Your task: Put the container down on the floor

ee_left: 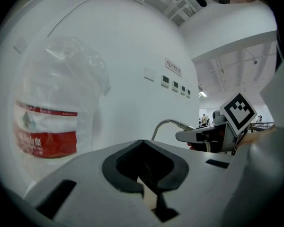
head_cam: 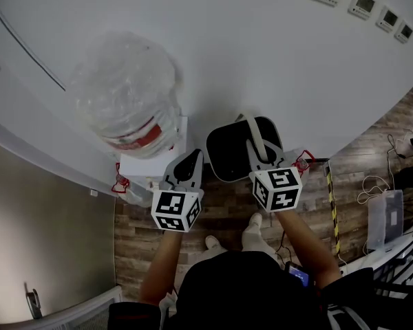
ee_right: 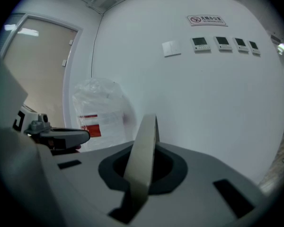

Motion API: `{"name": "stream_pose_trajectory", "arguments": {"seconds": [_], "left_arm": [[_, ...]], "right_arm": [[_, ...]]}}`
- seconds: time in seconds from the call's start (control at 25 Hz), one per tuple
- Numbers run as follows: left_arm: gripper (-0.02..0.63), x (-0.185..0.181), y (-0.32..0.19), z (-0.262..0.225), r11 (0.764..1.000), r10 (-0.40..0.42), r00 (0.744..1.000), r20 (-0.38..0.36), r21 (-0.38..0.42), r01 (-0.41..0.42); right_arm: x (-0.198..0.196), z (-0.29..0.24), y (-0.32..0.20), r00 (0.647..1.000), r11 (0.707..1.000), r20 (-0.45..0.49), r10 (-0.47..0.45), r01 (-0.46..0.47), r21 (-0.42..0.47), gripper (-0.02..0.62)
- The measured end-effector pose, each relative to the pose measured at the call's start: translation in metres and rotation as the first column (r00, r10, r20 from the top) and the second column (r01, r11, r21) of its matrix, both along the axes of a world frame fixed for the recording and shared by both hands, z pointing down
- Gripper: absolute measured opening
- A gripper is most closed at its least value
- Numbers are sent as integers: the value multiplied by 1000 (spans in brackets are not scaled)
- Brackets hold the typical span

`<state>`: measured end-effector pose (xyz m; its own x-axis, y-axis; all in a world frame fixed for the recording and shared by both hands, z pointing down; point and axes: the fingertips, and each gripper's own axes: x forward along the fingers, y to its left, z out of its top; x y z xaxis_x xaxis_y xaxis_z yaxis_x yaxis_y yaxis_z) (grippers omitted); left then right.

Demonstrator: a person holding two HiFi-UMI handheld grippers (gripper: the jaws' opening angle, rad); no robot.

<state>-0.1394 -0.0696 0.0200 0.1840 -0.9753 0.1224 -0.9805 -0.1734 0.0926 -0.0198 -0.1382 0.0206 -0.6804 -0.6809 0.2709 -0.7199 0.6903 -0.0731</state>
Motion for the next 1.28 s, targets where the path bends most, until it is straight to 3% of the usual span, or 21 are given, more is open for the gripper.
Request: {"name": "stream_pose_trajectory", "arguments": {"seconds": [0.28,0.64,0.92,1.28], "left_arm": [[17,13,-17,3,997,-79,997,13,-3,79],[17,24,-46,18,980,-198,980,-33,-25,197],[17,32,-70,35,984,-178,981,-77,-47,175],[17,14,-88,70,988,-143,988,-61,-66,139]], "right_arm": [[8,8,-24,999,998,11,-52,53,-32,31],[19,22,-55,989,987,27,-142,144,-67,31],[17,42,-73,990,985,1,-140,140,-99,31],[1,65,-86,996,992,9,-89,89,-93,31]]}}
